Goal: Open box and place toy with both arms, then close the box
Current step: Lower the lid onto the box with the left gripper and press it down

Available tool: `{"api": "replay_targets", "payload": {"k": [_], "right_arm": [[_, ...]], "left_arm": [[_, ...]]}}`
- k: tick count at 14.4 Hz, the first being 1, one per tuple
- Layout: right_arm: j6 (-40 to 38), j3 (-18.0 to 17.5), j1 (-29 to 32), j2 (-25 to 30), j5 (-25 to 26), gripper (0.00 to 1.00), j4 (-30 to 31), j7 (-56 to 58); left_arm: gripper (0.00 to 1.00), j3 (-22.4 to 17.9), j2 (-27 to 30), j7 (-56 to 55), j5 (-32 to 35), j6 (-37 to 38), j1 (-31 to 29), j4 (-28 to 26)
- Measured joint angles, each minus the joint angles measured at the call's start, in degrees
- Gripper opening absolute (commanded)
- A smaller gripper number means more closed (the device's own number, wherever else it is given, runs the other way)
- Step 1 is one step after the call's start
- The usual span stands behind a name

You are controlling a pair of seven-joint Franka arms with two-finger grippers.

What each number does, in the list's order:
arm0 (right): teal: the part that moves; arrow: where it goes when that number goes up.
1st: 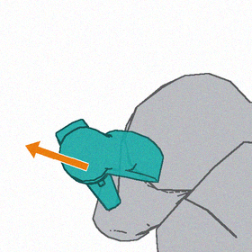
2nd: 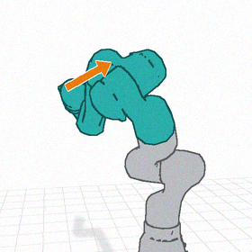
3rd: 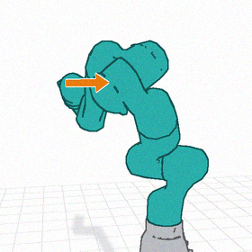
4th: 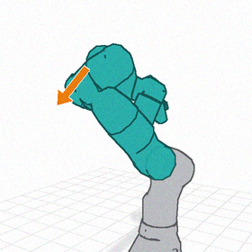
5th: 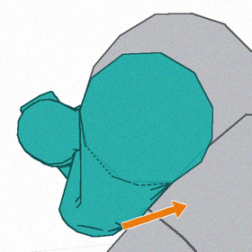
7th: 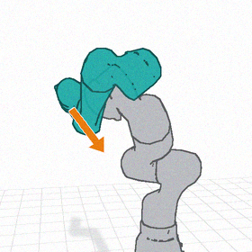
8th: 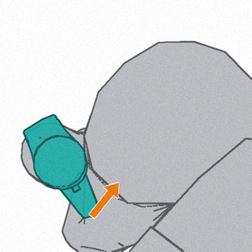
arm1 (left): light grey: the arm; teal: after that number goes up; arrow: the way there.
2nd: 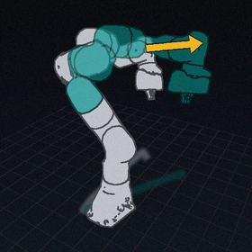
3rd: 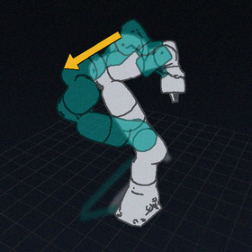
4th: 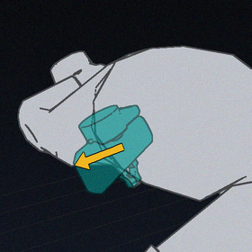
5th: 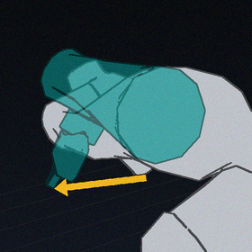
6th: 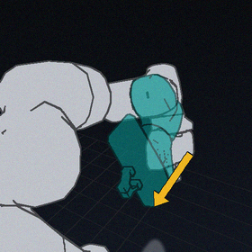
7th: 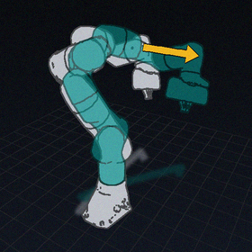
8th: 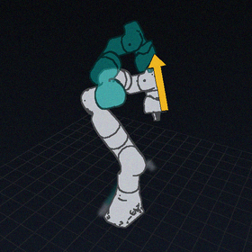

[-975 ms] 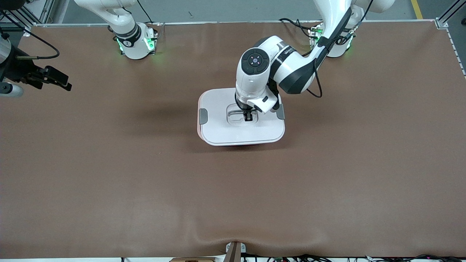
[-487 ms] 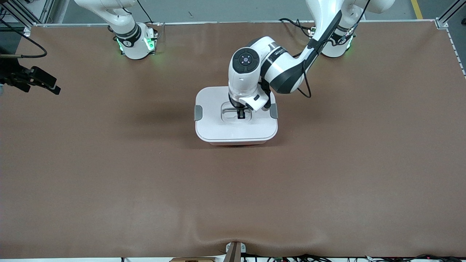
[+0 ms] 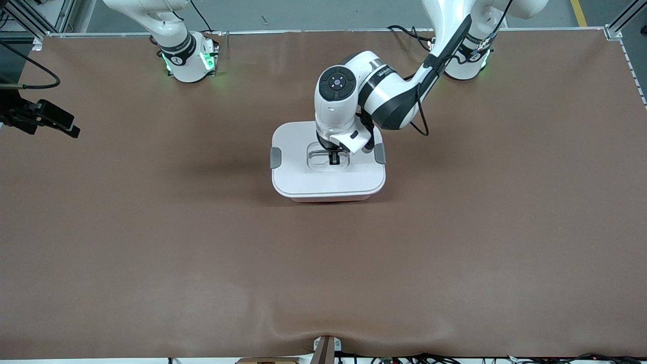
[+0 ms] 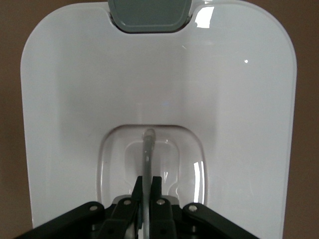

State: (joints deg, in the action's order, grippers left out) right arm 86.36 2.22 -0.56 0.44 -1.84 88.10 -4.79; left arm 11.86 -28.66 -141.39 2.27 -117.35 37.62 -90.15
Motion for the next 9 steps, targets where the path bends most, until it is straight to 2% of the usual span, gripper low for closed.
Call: {"api": "replay_targets", "payload": {"k": [9], "right_arm": [[-1.80, -0.16, 0.10, -0.72, 0.00, 1.00, -0.05, -0.01]], "left_arm": [[0.00, 0.00, -0.46, -0.59, 1.06, 0.02, 0.68, -0.49]]}}
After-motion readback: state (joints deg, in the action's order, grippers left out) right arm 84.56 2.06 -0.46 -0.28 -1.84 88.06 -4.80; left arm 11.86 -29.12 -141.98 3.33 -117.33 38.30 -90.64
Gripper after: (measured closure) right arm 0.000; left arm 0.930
